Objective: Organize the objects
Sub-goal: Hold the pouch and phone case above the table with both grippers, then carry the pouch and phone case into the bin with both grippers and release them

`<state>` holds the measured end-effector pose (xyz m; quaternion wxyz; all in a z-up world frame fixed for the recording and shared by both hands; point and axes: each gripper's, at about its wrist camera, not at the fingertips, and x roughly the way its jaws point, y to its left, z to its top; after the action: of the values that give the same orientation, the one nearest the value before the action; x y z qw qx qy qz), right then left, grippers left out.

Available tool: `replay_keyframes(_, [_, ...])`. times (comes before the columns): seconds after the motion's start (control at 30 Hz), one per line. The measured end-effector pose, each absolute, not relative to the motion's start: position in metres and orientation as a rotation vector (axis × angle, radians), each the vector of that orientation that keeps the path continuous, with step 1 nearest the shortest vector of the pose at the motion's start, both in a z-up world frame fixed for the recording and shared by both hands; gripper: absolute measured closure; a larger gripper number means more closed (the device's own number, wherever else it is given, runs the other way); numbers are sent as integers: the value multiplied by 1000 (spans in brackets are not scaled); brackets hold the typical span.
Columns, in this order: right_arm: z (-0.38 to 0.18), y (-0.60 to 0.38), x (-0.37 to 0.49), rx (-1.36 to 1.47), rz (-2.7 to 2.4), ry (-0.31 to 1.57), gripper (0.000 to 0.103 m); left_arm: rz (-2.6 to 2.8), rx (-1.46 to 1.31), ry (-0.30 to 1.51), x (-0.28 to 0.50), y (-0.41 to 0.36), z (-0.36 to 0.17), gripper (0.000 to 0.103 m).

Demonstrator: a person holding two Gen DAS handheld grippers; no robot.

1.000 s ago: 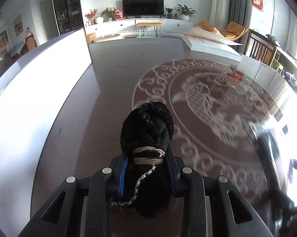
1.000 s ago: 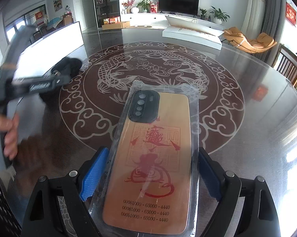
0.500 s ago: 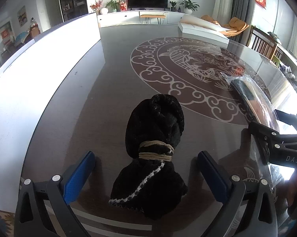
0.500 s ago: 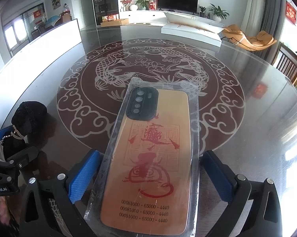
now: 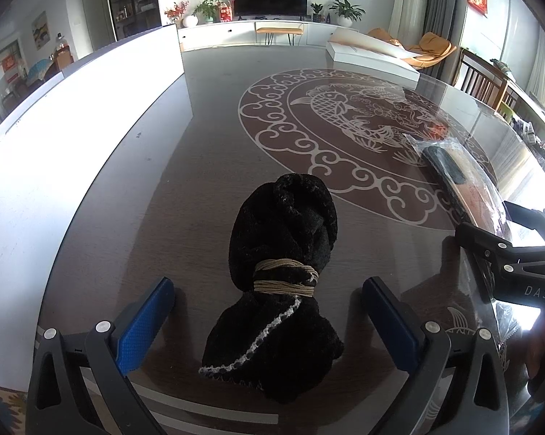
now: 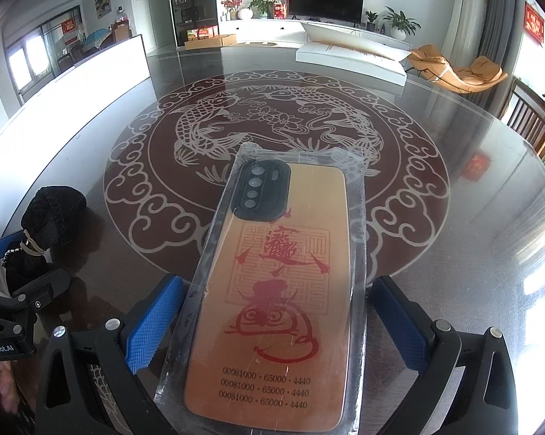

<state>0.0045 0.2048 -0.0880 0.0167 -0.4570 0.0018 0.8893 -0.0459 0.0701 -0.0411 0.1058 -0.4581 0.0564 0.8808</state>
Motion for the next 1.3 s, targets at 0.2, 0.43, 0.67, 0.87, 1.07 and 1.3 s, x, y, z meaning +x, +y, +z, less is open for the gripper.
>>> replay_keyframes(0.2, [-88,205,4,-1421,2765,5,0,2595,-1350,166,-46,70,-41,0])
replay_keyframes(0.43, [-88,205,5,-1421,2765,5,0,2595,-1349,165,-46,70,-41,0])
replay_keyframes(0.67, [-87,205,5,-1421,2765,5,0,2593,-1370,155,-48,70,-40,0])
replay_keyframes(0.87, [-85,206,-11,-1579,2707,-5,3,2594,-1372,162,-52,68,-38,4])
replay_keyframes(1.07, [-72,214,-17,-1631,2714,147,26,2610,-1261,66,-48,54,-22,74])
replay_keyframes(1.3, [-16,192,-6,-1480,2914,462,26,2708,-1038,-229,-24,-19,51,74])
